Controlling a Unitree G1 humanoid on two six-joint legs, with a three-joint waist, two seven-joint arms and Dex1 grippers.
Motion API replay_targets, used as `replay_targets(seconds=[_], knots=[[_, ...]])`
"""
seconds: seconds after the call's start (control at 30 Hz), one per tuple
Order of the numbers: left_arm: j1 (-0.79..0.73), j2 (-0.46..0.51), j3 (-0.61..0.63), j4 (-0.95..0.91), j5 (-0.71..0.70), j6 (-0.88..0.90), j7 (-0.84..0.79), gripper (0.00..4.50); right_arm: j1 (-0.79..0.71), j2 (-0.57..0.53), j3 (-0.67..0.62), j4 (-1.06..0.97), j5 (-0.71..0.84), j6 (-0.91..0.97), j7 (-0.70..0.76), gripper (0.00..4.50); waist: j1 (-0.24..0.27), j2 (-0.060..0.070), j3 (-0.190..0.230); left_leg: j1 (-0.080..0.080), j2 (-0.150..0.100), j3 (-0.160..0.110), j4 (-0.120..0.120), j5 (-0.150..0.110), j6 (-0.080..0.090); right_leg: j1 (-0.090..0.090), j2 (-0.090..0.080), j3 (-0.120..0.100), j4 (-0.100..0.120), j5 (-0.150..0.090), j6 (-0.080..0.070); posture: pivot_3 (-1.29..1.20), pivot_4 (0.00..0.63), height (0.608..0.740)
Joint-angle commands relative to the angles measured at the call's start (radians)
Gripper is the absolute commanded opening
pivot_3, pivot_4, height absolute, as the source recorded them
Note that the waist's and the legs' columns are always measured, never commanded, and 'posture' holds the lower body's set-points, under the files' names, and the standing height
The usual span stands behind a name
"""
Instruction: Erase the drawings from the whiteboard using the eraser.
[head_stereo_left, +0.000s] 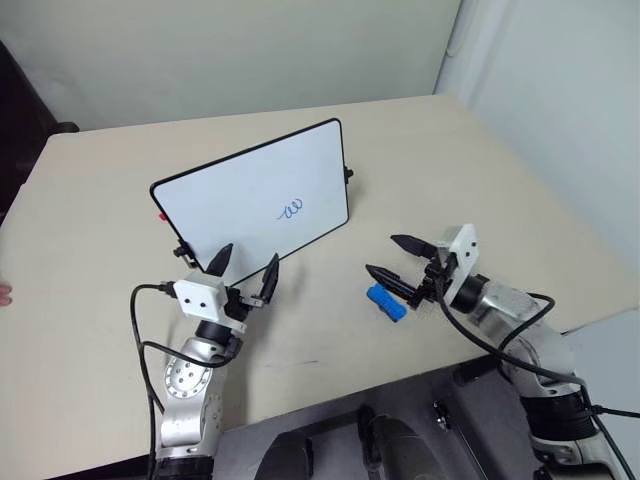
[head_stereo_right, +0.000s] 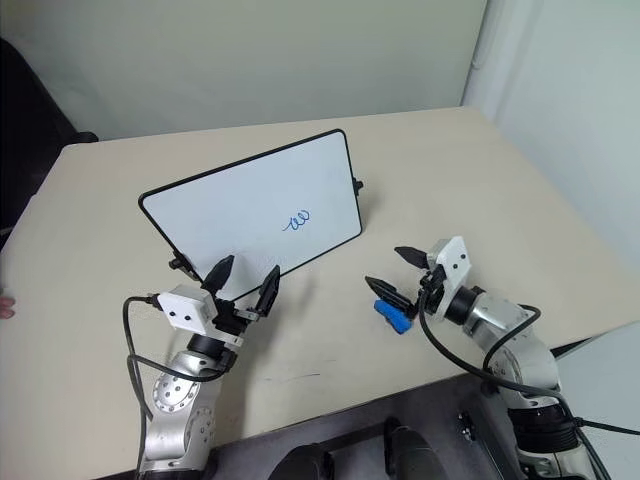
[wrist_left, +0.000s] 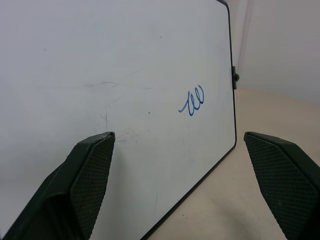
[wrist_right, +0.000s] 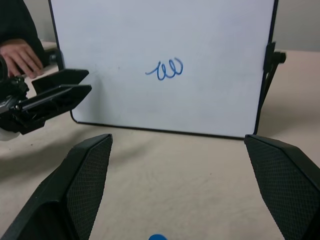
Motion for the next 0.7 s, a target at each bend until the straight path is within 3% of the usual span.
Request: replay_targets(seconds=[0.03, 0.33, 0.7], knots=[[-0.013, 0.005, 0.004, -0.008, -0.023, -0.013, -0.02, 4.5, -0.017, -0.006, -0.022, -0.044, 0.018, -0.015, 0.001, 4.47, 0.0, 0.0, 0.0, 0.0, 0.0, 0.0, 0.0, 0.0, 0.0, 0.0, 0.0, 0.0, 0.0, 0.0, 0.0, 0.0, 0.15, 0.74], [-0.009, 0.013, 0.014, -0.006, -0.031, -0.013, -0.031, 4.5, -0.004, -0.028, -0.019, -0.087, 0.043, 0.106, -0.029, 4.47, 0.0, 0.0, 0.0, 0.0, 0.0, 0.0, 0.0, 0.0, 0.0, 0.0, 0.0, 0.0, 0.0, 0.0, 0.0, 0.0, 0.15, 0.74], [0.004, 0.011, 0.008, -0.01, -0.036, -0.003, -0.042, 4.5, -0.163, -0.218, -0.012, -0.206, 0.187, 0.735, -0.126, 4.47, 0.0, 0.0, 0.0, 0.0, 0.0, 0.0, 0.0, 0.0, 0.0, 0.0, 0.001, 0.0, 0.0, 0.0, 0.0, 0.0, 0.15, 0.74]])
